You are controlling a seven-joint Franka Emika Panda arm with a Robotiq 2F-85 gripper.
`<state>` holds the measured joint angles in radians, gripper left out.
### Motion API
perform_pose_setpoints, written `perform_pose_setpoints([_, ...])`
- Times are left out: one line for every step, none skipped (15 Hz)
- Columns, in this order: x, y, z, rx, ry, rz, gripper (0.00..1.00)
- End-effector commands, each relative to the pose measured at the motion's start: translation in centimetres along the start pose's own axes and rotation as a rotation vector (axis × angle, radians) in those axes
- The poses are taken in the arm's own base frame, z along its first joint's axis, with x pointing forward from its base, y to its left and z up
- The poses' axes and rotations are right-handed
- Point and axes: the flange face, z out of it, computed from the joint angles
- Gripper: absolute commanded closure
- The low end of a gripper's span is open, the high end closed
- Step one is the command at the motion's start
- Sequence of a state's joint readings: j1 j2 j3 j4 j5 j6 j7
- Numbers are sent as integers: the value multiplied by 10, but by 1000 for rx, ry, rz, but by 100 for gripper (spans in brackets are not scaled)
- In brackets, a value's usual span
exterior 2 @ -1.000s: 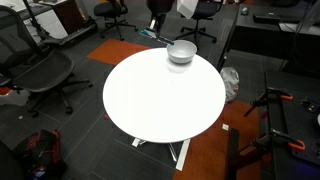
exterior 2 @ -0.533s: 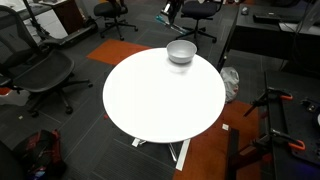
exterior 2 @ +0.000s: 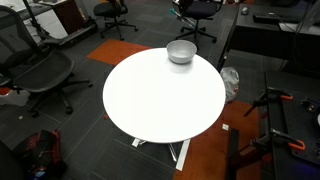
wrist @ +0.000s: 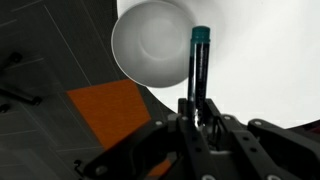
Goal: Put the blue marker inside the grey bowl
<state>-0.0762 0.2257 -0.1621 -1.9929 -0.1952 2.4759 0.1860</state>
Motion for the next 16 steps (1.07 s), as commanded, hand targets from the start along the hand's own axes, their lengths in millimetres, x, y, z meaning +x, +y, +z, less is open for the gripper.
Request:
perform_pose_setpoints([-1, 18, 12, 14, -3, 82, 95])
perform_pose_setpoints([-1, 23, 17, 16, -8, 97, 95])
perform_pose_setpoints([-1, 27, 22, 20, -15, 107, 95])
perform_pose_setpoints([-2, 31, 28, 21, -21, 121, 95])
perform_pose_setpoints([-2, 35, 35, 24, -26, 132, 95])
perform_pose_setpoints([-3, 38, 41, 26, -29, 143, 95])
perform_pose_setpoints([-3, 41, 48, 27, -31, 157, 95])
perform_pose_setpoints([-4, 43, 56, 29, -34, 167, 95])
perform_pose_setpoints([-5, 45, 64, 33, -38, 177, 95])
perform_pose_setpoints([-6, 47, 71, 35, -39, 186, 95])
perform_pose_setpoints([-7, 48, 79, 36, -44, 194, 95])
perform_pose_setpoints([-7, 50, 86, 37, -49, 203, 95])
perform_pose_setpoints([-8, 51, 93, 41, -55, 211, 95])
perform_pose_setpoints([-8, 53, 101, 45, -61, 221, 95])
perform_pose_setpoints([-9, 54, 108, 46, -69, 231, 95])
perform_pose_setpoints([-10, 56, 115, 52, -81, 242, 95])
